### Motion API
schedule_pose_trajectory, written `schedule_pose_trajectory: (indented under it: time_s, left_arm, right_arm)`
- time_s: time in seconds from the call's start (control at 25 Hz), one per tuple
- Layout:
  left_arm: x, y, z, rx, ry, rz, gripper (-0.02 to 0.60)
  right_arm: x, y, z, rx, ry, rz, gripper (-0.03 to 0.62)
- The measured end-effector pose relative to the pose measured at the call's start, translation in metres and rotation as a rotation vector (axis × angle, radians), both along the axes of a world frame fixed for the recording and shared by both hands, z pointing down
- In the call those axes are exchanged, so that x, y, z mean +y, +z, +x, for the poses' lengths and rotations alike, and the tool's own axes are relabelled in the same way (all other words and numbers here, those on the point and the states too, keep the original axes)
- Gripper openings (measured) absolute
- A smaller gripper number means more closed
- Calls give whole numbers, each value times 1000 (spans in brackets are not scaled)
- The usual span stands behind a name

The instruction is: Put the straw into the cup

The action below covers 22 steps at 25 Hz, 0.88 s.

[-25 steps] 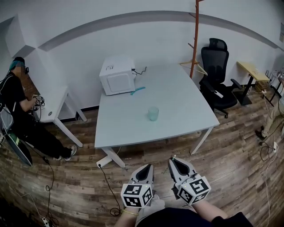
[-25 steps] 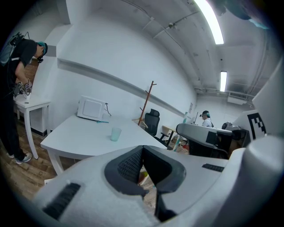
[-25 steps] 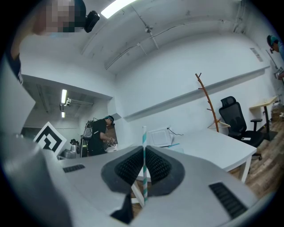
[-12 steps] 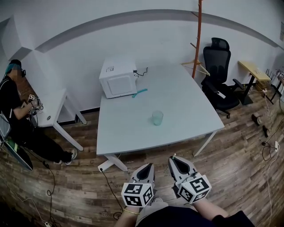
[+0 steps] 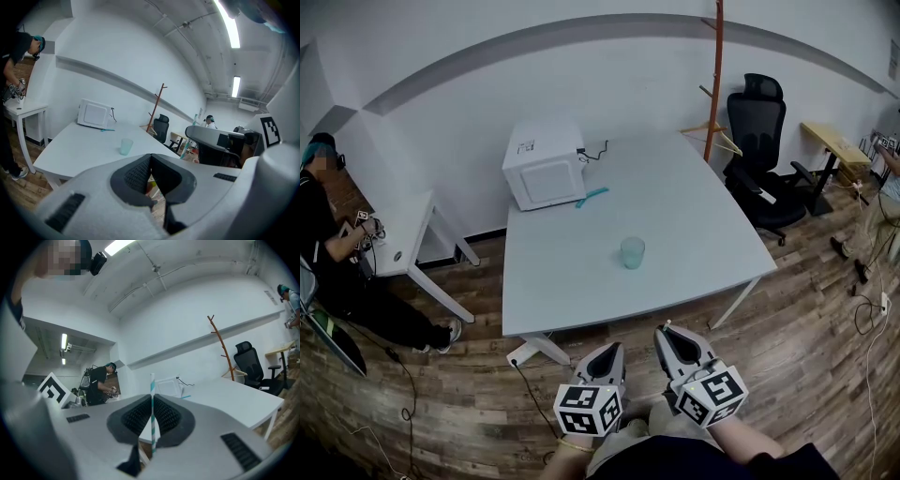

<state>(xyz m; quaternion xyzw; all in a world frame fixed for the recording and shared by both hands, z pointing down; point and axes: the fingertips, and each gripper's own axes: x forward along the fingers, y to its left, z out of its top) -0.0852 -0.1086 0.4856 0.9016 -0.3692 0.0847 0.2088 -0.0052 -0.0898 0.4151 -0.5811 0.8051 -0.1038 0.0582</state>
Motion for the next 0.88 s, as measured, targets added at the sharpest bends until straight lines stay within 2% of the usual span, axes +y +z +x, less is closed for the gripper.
schedule_pose_trajectory:
  time_s: [0.24,0.64,0.88]
  left_arm:
    - [-17,-1,8,-4,-4,5,18]
    - [-77,-2,23,-8,-48,6,18]
    - [-110,-6,39,-11,-46,12,18]
  right_arm:
    - [-24,-1,8,-14,-19,3,35]
    - [-89,-5,21,-23,-70,19,35]
    - [-123,-8,35,-22,-75,21,35]
